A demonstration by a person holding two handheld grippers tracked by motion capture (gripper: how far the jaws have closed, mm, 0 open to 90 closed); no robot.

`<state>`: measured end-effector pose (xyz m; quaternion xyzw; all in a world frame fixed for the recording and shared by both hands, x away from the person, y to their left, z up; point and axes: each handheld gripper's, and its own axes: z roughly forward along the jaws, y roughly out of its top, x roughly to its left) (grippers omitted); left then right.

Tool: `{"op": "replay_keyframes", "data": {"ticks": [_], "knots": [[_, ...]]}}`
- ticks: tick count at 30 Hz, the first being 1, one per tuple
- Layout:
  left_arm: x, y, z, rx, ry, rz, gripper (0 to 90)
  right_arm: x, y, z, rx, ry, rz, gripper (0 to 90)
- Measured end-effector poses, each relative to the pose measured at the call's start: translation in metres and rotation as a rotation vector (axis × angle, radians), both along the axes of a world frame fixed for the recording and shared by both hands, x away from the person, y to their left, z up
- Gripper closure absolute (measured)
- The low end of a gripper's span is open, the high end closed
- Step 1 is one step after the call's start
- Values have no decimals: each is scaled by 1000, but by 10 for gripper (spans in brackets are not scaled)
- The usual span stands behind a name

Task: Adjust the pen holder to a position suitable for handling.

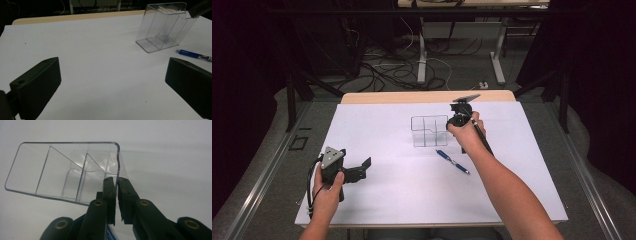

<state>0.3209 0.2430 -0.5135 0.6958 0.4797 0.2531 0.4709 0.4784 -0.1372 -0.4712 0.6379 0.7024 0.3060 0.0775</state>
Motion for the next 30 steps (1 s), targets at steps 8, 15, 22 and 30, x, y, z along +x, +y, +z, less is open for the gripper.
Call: {"op": "replay_keyframes", "data": {"ticks": [8, 15, 22, 30], "knots": [[0, 1, 0, -4, 8, -3, 1, -4, -8, 4, 13, -147, 69, 668], [0, 1, 1, -8, 9, -3, 1, -8, -18, 8, 26, -241, 118, 575], [0, 1, 0, -7, 15, -2, 1, -14, -23, 17, 23, -344, 191, 496], [0, 1, 0, 3, 12, -3, 1, -18, -29, 23, 2, -346, 250, 443]]}}
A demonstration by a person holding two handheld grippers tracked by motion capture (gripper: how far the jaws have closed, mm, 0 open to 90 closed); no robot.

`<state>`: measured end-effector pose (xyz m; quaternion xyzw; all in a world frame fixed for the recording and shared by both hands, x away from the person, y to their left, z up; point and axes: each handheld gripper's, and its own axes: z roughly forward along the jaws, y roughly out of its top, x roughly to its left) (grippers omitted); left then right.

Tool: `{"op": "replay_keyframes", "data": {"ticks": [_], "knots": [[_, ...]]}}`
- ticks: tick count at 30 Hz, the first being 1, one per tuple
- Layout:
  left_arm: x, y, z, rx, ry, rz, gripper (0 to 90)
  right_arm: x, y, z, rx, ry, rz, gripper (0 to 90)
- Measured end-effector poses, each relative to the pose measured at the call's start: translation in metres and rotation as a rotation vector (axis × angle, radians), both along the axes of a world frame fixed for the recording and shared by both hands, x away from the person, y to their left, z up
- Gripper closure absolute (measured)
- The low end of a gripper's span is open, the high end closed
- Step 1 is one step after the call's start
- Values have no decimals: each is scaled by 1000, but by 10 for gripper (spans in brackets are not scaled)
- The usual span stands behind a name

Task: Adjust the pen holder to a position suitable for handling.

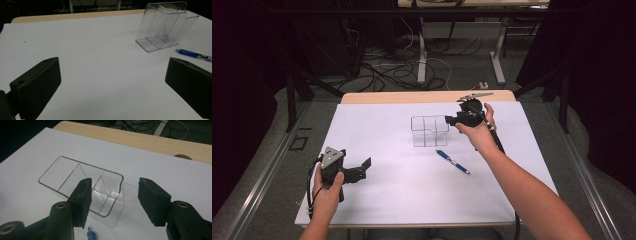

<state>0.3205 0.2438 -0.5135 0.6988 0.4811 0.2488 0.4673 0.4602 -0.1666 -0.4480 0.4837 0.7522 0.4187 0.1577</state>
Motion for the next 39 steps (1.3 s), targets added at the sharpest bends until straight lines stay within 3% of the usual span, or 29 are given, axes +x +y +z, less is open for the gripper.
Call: {"op": "replay_keyframes", "data": {"ticks": [7, 9, 15, 17, 19, 23, 27, 34, 39], "knots": [[0, 1, -2, -6, 11, 3, 1, -8, -7, 5, -81, 29, 81, 439], [-1, 1, -2, -7, 8, 6, 1, -11, -8, 5, -101, 4, 97, 440], [-3, 4, -1, -13, 5, 22, 1, -22, -10, 7, -101, -42, 128, 412], [-3, 5, -2, -11, 8, 22, 1, -25, -10, 7, -105, -35, 130, 404], [-5, 5, -2, -18, 6, 29, 1, -31, -12, 5, -153, -47, 145, 372], [-6, 4, -2, -16, 7, 31, 1, -37, -15, 1, -168, -51, 158, 352], [-7, 5, -3, -14, 11, 37, 1, -43, -20, -11, -156, -26, 179, 356], [-9, 6, -4, -29, 15, 52, 1, -50, -26, -19, -182, 18, 192, 322], [-10, 8, -5, -22, 19, 47, 1, -54, -33, -30, -185, 45, 159, 182]]}}
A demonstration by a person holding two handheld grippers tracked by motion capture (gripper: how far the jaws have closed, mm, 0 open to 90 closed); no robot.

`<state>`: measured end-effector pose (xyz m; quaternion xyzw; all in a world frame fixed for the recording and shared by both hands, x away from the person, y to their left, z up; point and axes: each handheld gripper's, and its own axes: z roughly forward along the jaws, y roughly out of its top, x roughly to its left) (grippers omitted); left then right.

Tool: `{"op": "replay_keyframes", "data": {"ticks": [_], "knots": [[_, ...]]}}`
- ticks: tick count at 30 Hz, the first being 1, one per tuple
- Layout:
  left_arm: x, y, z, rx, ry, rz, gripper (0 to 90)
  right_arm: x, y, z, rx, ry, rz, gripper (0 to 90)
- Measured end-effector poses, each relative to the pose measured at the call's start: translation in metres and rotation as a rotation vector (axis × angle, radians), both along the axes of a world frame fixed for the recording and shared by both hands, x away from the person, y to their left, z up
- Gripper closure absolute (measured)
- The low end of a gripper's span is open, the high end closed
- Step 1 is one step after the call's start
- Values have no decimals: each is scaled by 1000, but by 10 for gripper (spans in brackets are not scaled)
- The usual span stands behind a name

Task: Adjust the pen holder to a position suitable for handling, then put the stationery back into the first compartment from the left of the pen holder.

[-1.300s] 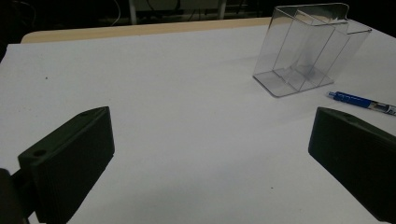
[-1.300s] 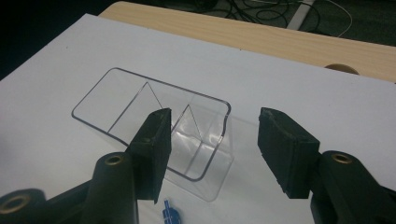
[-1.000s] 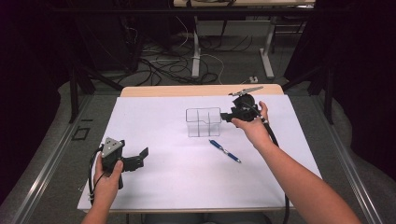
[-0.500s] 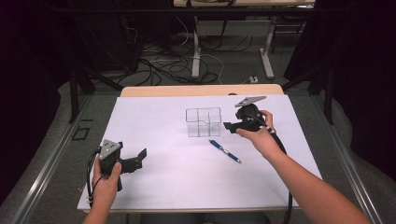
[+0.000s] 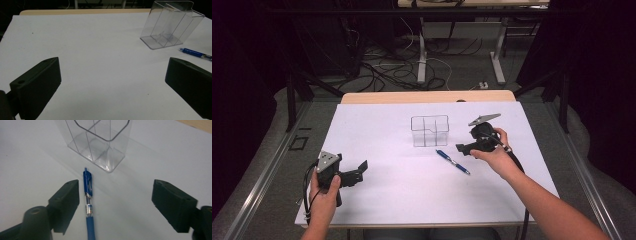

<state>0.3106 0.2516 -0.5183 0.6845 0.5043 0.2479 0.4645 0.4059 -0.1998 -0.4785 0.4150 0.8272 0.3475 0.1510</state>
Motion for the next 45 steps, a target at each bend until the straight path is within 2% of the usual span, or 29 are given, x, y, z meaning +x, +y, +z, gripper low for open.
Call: {"op": "replay_keyframes", "data": {"ticks": [1, 4, 6, 7, 10, 14, 15, 18, 20, 24, 26, 27, 28, 29, 30, 31, 32, 33, 34, 35, 36, 37, 42, 44, 45], "knots": [[0, 0, 0, -8, 0, 5, 1, 0, -1, -2, 3, 8, -4, 151], [-1, 1, -1, -6, 0, 8, 1, 1, -4, -7, 3, 15, -23, 142], [-2, 2, -1, -7, 3, 11, 1, 2, -6, -11, 10, 55, -24, 24], [-2, 2, -1, -5, 4, 10, 1, 3, -7, -12, -2, 53, -22, 1], [-2, 1, 0, -3, 2, 11, 1, 3, -7, -14, 9, 49, -17, 0], [-2, 1, 0, 1, 4, 11, 1, 1, -7, -13, -5, 49, -8, 0], [-2, 1, 0, -2, 2, 13, 1, 1, -8, -14, -24, 34, 1, 0], [-2, 1, -1, -8, 2, 16, 1, 2, -7, -14, -28, 34, 4, 0], [-2, 1, 0, -2, -2, 15, 1, 2, -4, -13, -49, 39, 26, 36], [-4, 1, 1, -15, -6, 16, 1, 2, -1, -13, -52, 62, 34, 43], [-4, 2, -1, -7, 5, 15, 1, 2, 1, -15, -84, 73, 56, 67], [-4, 3, -2, -1, 10, 14, 1, 2, 1, -15, -84, 73, 56, 67], [-3, 4, -2, -2, 7, 19, 1, 3, 3, -17, -120, 67, 54, 87], [-3, 4, -2, -6, 7, 24, 1, 3, 3, -17, -120, 67, 54, 87], [-3, 5, -1, -6, 3, 26, 1, 4, 4, -18, -123, 39, 58, 104], [-3, 4, 0, -8, -3, 27, 1, 4, 4, -18, -123, 39, 58, 142], [-4, 4, 1, -11, -5, 29, 1, 3, 4, -15, -142, 54, 61, 167], [-4, 3, 1, -7, -5, 26, 1, 2, 5, -16, -138, 52, 52, 184], [-5, 3, 2, 0, -4, 24, 1, 2, 7, -17, -146, 76, 48, 285], [-5, 2, 2, 1, -11, 22, 1, 2, 7, -16, -140, 97, 65, 295], [-6, 2, 3, 3, -14, 22, 1, 2, 7, -16, -140, 97, 65, 295], [-6, 2, 3, 4, -17, 24, 1, 2, 9, -16, -132, 116, 60, 312], [-3, 5, 1, 13, 3, 21, 1, 5, 11, -16, -125, 124, 81, 345], [-4, 5, 1, 6, -5, 22, 1, 6, 12, -18, -144, 120, 73, 374], [-4, 5, 1, 6, -7, 22, 1, 7, 11, -17, -147, 161, 90, 414]]}}
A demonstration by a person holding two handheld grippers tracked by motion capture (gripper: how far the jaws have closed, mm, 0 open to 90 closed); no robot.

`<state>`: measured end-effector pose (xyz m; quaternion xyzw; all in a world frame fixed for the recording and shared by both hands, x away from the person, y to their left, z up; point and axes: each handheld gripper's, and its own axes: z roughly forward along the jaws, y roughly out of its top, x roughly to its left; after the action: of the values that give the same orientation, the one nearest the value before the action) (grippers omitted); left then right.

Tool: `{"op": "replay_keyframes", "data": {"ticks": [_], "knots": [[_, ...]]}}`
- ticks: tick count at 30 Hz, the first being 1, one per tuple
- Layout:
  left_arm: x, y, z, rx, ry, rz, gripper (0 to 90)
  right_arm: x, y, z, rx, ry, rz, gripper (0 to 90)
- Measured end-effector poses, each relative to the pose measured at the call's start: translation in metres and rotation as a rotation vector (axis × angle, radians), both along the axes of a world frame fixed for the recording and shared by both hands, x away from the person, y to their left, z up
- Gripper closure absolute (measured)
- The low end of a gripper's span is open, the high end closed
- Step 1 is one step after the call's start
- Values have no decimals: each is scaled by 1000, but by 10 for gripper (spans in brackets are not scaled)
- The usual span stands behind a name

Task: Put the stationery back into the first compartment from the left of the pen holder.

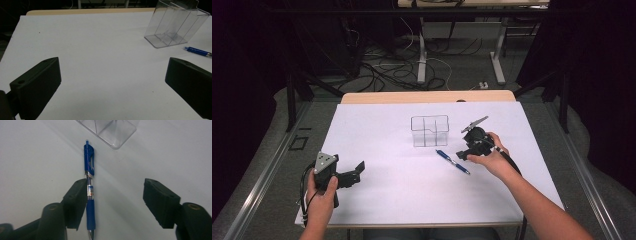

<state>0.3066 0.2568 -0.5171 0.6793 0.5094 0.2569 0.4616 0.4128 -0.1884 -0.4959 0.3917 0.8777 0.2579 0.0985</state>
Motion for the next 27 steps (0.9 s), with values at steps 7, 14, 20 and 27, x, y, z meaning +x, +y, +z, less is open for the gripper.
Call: {"op": "replay_keyframes", "data": {"ticks": [7, 14, 20, 27], "knots": [[-3, 1, 3, 5, -9, 3, 1, -4, 3, -5, -2, 2, 13, 553], [-3, -3, 4, 18, -13, -6, 1, -10, 9, -8, -22, 50, 33, 651], [-2, -1, 2, 8, -8, 3, 1, -10, 12, -15, -9, 45, 43, 654], [-4, 1, 2, 21, -6, 1, 1, -8, 17, -24, -55, 84, 71, 677]]}}
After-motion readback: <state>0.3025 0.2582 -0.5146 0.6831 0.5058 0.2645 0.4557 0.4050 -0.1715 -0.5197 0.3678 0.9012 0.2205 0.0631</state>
